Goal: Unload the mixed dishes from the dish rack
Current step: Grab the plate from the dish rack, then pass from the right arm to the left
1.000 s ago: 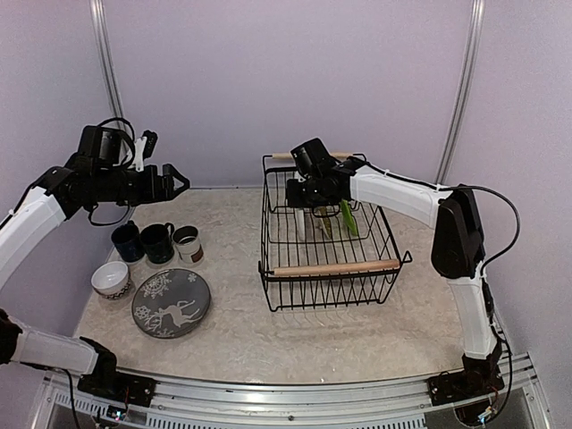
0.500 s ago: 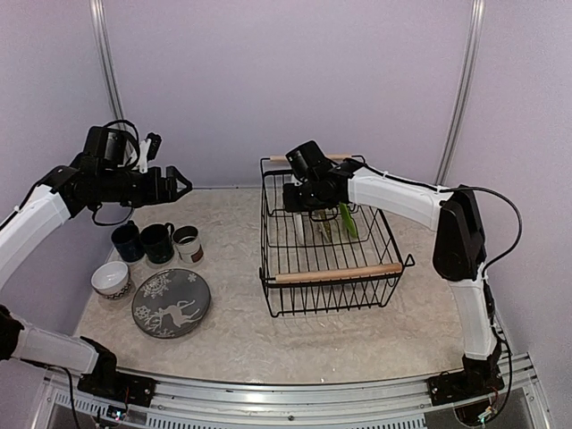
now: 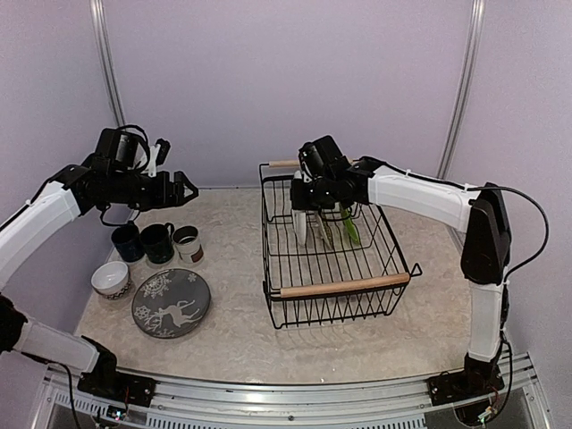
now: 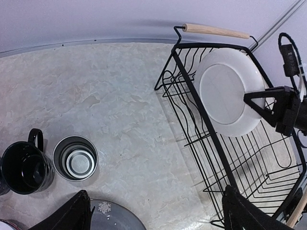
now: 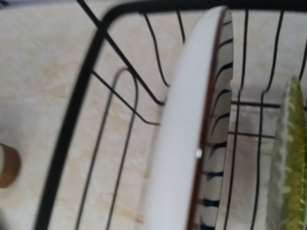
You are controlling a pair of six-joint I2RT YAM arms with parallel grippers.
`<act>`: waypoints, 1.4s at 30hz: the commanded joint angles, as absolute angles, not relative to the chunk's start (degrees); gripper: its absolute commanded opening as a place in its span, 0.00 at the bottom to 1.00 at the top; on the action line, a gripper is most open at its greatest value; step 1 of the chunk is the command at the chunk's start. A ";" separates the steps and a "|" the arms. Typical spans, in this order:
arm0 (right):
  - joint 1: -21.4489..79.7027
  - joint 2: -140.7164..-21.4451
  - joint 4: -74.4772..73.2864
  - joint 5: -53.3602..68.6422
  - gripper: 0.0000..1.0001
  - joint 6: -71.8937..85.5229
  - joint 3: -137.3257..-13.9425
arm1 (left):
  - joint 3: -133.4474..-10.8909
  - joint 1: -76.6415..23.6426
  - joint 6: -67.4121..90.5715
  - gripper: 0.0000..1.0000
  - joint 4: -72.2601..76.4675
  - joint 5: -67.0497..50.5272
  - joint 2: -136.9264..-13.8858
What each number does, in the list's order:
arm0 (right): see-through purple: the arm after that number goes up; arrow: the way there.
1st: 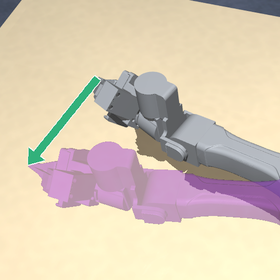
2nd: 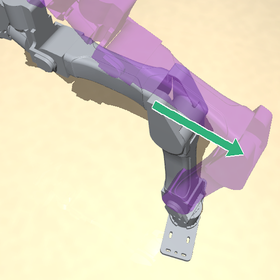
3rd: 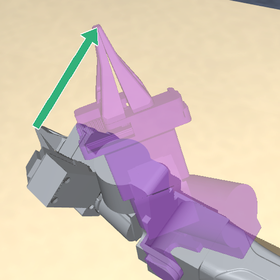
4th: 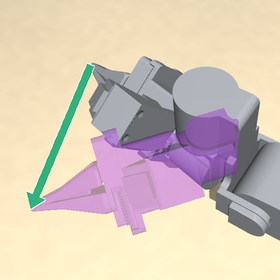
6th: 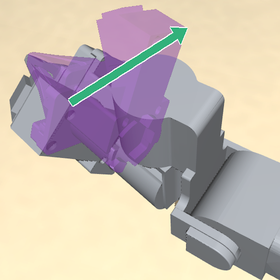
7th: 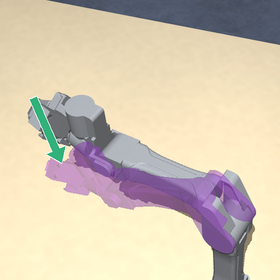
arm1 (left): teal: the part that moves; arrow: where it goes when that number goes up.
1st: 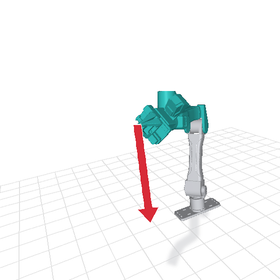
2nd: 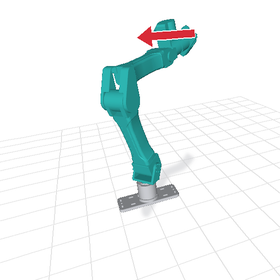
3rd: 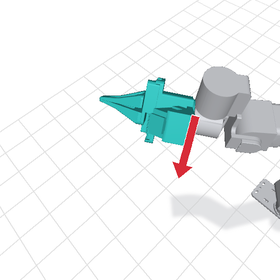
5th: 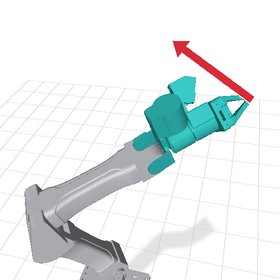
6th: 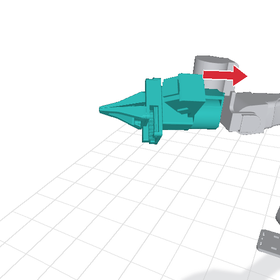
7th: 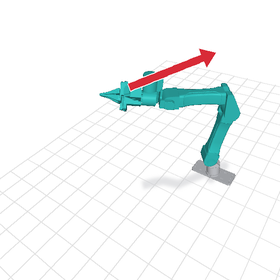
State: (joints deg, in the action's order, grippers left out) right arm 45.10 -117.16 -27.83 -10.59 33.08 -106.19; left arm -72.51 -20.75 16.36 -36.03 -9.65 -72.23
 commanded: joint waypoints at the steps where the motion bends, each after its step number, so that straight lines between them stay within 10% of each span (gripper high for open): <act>1: 43.39 -109.86 -15.09 -7.35 0.00 35.64 -102.92 | -72.31 -21.73 16.61 0.89 -36.56 -9.36 -74.32; 17: 44.30 -95.65 -3.79 6.78 0.00 18.39 -89.09 | -75.78 -22.11 20.63 0.95 -39.36 -12.42 -75.61; 28: 58.60 -95.27 -6.63 -17.45 0.00 -19.13 -91.03 | -74.53 -11.36 58.11 0.92 -32.61 -54.86 -74.19; 42: 69.86 -102.96 3.08 -31.09 0.00 -47.45 -90.67 | -67.59 -13.46 69.45 0.95 -26.29 -55.20 -70.07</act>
